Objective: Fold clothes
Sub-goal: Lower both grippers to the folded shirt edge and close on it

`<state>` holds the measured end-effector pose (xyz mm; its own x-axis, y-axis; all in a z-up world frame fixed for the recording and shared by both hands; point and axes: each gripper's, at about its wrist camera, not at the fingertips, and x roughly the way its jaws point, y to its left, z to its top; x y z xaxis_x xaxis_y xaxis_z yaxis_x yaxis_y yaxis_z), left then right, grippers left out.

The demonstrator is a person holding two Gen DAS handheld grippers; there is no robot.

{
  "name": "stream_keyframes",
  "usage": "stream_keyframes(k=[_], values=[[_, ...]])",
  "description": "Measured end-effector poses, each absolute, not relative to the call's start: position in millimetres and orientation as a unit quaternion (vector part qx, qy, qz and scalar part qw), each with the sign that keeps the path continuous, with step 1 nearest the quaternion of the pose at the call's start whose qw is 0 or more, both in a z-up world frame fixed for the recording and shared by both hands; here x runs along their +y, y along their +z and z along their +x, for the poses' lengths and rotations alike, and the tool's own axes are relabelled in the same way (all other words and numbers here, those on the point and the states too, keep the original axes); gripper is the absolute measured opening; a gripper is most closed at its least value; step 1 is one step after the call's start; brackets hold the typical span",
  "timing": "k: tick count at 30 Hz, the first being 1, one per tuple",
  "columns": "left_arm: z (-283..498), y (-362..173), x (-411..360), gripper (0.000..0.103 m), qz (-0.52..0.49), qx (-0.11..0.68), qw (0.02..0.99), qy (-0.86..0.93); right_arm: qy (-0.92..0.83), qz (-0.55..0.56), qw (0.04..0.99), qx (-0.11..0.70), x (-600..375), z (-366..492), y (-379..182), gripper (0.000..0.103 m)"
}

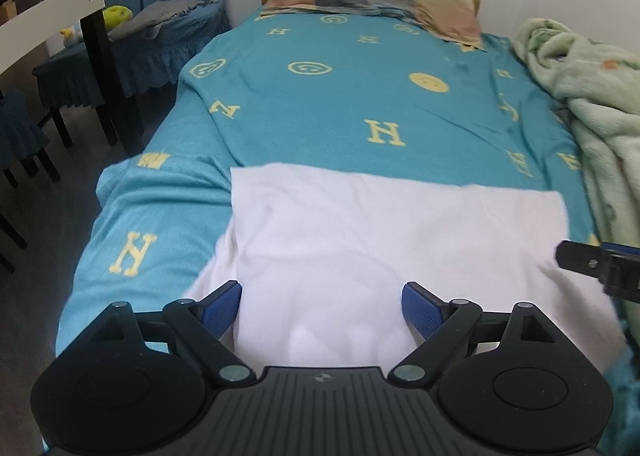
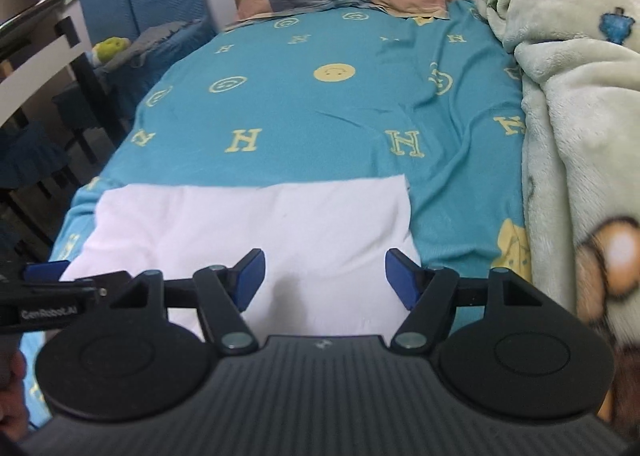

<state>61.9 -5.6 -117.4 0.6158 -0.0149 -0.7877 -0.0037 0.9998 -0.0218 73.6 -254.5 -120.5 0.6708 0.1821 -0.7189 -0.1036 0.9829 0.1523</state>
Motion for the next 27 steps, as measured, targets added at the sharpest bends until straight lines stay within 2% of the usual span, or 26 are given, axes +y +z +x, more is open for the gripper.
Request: stream_keyframes(k=[8,17,24,27], values=[[48.7,-133.0,-14.2,0.091,-0.005,0.465,0.885,-0.001,0.076,0.065,0.880,0.464,-256.1,76.7,-148.5,0.069],[46.3,-130.5,-15.3,0.092,-0.003,0.466,0.885,0.001,0.077,0.067,0.879,0.465,-256.9,74.2,-150.0,0.069],[25.8,-114.0,-12.1,0.092,-0.062,0.474,0.878,-0.011,0.075,0.070,0.880,0.464,-257.4,75.8,-148.4,0.069],[15.4,-105.4,-5.4,0.094,-0.118,0.479,0.870,-0.018,0.073,0.077,0.880,0.463,-259.2,76.7,-147.4,0.069]])
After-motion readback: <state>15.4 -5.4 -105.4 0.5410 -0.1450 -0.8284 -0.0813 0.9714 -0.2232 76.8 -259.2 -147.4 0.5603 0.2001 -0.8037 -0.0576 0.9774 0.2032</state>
